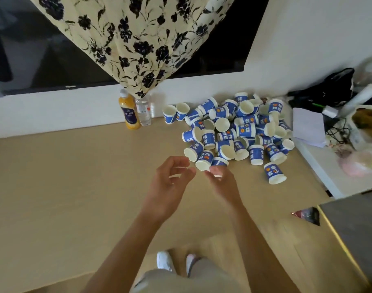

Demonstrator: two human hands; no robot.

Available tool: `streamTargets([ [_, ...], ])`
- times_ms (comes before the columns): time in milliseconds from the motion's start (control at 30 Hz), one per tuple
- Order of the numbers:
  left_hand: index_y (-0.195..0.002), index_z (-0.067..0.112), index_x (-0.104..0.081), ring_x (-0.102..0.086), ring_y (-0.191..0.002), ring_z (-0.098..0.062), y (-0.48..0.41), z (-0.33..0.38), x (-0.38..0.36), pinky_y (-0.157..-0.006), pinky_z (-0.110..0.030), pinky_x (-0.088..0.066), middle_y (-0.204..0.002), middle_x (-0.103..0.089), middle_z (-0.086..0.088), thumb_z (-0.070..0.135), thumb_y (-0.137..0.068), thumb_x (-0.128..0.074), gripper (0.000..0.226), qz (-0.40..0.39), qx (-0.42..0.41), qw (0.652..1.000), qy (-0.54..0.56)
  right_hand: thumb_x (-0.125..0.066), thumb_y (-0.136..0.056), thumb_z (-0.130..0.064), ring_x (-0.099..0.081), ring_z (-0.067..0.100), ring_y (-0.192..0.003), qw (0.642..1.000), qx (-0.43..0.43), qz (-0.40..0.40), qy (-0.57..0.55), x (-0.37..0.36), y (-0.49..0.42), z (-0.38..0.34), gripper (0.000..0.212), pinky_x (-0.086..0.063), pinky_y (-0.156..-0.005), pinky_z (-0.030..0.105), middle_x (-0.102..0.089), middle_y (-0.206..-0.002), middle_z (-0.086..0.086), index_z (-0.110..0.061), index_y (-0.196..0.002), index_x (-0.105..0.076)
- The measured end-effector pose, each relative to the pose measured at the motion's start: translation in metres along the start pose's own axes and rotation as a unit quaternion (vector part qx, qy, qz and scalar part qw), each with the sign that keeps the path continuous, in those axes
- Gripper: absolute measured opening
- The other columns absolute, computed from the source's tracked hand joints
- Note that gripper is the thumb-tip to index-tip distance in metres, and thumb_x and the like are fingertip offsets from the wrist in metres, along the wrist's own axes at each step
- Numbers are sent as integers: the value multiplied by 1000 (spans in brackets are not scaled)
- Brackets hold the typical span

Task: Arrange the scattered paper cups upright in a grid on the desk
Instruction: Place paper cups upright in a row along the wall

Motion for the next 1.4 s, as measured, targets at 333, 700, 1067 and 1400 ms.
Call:
streamTargets([
  [333, -108, 21, -67, -63, -90, 10, -42, -25, -7, -72, -5, -44, -108, -69, 12, 26, -94, -67, 14, -3, 60, 998, -3, -73, -84, -33, -49, 31, -127, 915, 116, -16, 387, -62, -92, 28, 39, -42, -100, 45, -54, -133, 9, -13, -116, -64],
  [700, -112, 16, -67, -63, -84, 11, -70, -40, 3, -69, -3, -44, -109, -68, 8, 25, -94, -67, 20, 42, 88, 995, -19, -64, -90, -20, -18, 28, -153, 808, 155, -111, 558, -78, -120, 48, 55, -15, -124, 51, -30, -159, 9, -9, -142, -49],
  [1067, -112, 25, -64, -63, -101, 0, -86, -54, -18, -87, -23, -52, -112, -66, 15, 34, -92, -68, 23, 18, 92, 993, -79, -77, -77, -22, -44, 26, -139, 843, 246, -38, 476, -56, -112, 17, 62, -30, -118, 51, -51, -145, 5, -6, -134, -56],
  [1400, -149, 23, -33, -44, -124, 1, -83, -81, -37, -90, -14, -35, -139, -47, 14, 26, -78, -82, 86, -29, 46, 973, -226, -62, -98, -36, -66, 12, -79, 976, 167, -67, 121, -15, -86, -23, 29, -54, -74, 37, -74, -87, 0, -10, -92, -73],
])
Point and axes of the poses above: each hand's wrist, its own y-axis away from the middle knuckle, its own x-axis out of the back of the hand, z = x × y, the point moved 6 cm from there along -y, towards the middle knuckle
